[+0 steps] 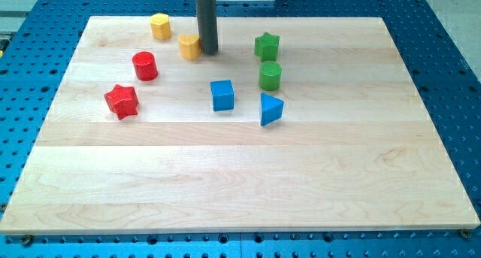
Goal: Adjust the blue and yellow blocks to make a diagonal line
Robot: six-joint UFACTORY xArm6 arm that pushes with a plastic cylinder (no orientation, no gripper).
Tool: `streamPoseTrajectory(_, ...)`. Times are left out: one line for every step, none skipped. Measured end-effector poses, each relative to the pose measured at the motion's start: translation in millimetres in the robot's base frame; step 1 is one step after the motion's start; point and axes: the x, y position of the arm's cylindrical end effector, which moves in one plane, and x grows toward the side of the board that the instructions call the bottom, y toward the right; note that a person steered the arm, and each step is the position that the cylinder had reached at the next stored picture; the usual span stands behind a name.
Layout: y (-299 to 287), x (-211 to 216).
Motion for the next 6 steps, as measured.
streamPoseTrajectory(-22,-24)
streamPoseTrajectory(-36,8)
streamPoseTrajectory(-31,55)
streamPoseTrajectory(-13,45)
streamPoseTrajectory(31,37)
streamPoseTrajectory(29,84)
